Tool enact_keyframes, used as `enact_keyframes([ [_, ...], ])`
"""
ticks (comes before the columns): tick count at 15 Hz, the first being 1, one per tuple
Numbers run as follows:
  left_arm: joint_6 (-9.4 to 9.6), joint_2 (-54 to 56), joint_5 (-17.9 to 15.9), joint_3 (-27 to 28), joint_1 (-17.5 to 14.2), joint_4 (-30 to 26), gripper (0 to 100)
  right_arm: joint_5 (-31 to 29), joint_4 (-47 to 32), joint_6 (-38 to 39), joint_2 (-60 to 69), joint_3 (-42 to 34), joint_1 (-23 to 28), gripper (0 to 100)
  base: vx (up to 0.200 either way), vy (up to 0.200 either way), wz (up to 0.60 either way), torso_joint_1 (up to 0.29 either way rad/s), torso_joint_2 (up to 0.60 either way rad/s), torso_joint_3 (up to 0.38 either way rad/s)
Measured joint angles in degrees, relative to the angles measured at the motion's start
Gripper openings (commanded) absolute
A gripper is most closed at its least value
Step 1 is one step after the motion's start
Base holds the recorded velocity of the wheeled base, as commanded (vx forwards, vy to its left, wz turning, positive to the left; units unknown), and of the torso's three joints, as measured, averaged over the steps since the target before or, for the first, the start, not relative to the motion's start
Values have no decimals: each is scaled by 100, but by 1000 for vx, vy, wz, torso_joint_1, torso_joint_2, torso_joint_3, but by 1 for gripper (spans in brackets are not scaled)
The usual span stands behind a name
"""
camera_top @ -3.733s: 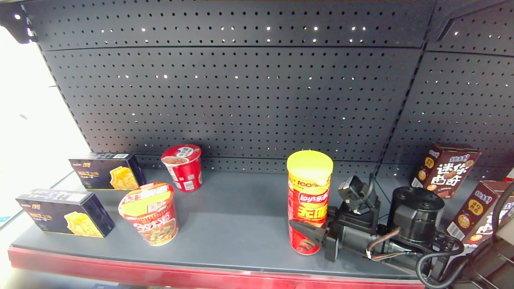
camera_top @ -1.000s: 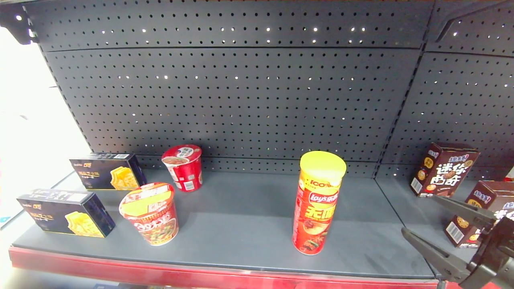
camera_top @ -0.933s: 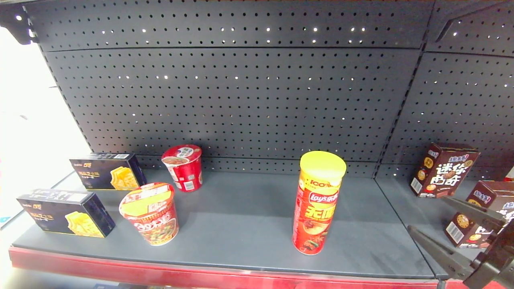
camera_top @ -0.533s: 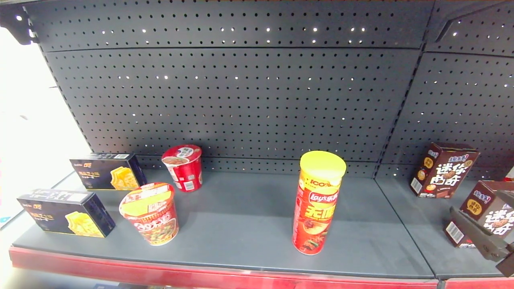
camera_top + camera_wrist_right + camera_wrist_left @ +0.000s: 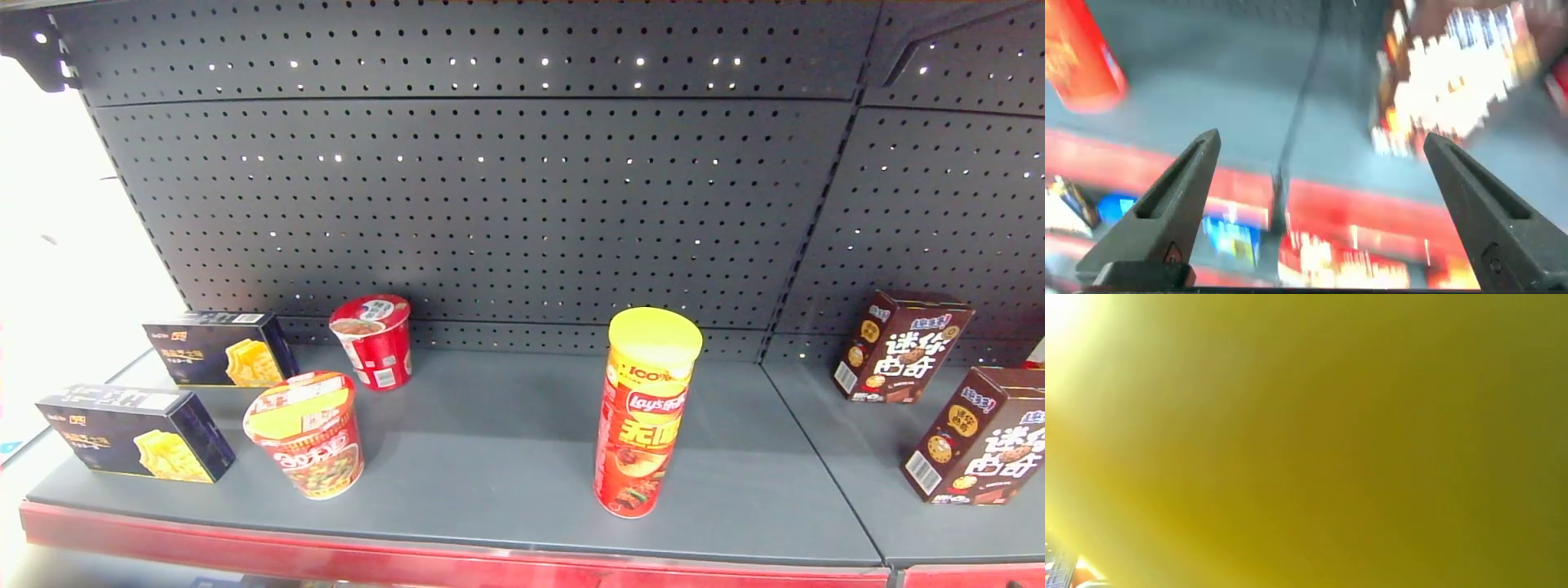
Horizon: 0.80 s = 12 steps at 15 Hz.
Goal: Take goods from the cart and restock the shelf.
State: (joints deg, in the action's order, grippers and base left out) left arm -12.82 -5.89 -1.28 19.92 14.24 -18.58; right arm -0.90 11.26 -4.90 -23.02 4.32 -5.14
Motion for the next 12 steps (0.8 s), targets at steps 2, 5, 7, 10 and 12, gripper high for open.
enact_keyframes([
  [2,73,0,5,15,0,5,0,-95,-640,44,841,78,261,100,0,0,0,0,0,0],
  [5,155,0,27,45,-2,5,0,-134,-856,63,1691,-204,607,100,0,0,0,0,0,0],
  [7,155,0,77,61,0,0,0,-121,-897,78,2018,-333,679,100,0,0,0,0,0,0],
  [10,152,0,79,9,0,-13,0,-21,-981,78,2233,-358,692,100,0,0,0,0,0,0],
  [12,152,0,73,-27,0,-13,0,-22,-992,78,2283,-358,668,100,0,0,0,0,0,0],
])
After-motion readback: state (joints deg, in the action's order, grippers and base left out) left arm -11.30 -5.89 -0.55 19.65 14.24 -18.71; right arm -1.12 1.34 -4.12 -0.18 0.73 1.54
